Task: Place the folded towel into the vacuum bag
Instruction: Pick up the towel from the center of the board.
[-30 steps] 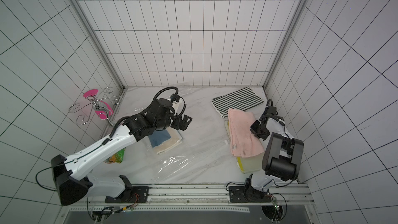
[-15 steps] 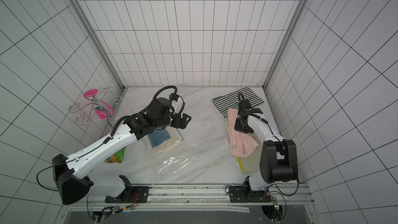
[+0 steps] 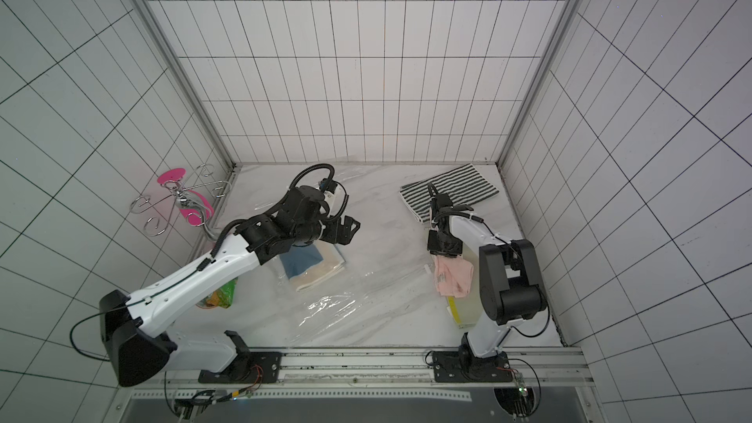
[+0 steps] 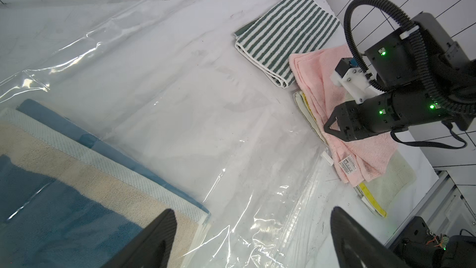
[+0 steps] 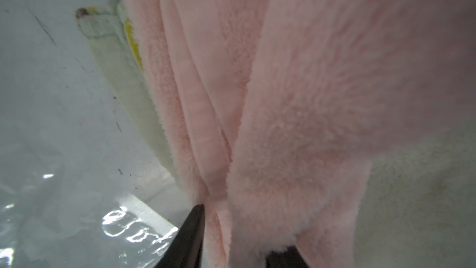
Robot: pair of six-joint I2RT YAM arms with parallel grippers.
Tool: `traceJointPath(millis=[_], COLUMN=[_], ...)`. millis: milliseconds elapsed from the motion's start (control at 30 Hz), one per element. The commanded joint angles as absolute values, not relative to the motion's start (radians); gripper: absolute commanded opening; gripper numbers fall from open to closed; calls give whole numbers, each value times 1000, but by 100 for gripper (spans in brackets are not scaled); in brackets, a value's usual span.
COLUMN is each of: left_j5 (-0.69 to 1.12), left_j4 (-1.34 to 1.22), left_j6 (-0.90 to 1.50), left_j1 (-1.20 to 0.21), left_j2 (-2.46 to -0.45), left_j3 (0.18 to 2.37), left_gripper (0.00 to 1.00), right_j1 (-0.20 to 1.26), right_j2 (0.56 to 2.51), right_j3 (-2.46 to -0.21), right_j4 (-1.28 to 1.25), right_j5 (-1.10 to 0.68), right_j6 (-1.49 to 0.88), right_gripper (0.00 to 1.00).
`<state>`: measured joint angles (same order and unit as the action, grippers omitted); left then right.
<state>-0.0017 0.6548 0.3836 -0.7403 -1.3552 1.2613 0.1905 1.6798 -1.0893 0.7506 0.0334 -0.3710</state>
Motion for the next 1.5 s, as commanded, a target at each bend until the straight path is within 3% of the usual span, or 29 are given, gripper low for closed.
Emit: traceJointPath(millis=[0, 133, 300, 500, 867, 1100, 1467], left_j5=[3, 7, 18, 22, 41, 47, 88], left_j4=[656, 655, 654, 657, 662, 660, 762], left_j6=[391, 391, 395, 397, 408, 411, 323], left_j1=[-731, -729, -729, -729, -729, -729, -762], left_j2=[-1333, -1337, -1342, -1350, -1363, -1369, -1396], left_j3=[1253, 1250, 1255, 1260, 1264, 1259, 1312], left_gripper=[94, 94, 94, 93, 91, 90, 89], right_j1=[197, 195, 198, 202, 199, 201, 189], right_j2=[1684, 1681, 1719, 1759, 1769, 1826, 1672], right_j3=[-1090, -1096, -1107, -1102, -1102, -1116, -1107], right_j4=[757, 756, 792, 807, 801, 792, 829], right_j5=[-46, -103, -27, 65, 59, 108, 117], right_j6=[-382, -378, -360, -338, -327, -337, -345], right_gripper=[49, 59, 61, 56, 40, 42, 8])
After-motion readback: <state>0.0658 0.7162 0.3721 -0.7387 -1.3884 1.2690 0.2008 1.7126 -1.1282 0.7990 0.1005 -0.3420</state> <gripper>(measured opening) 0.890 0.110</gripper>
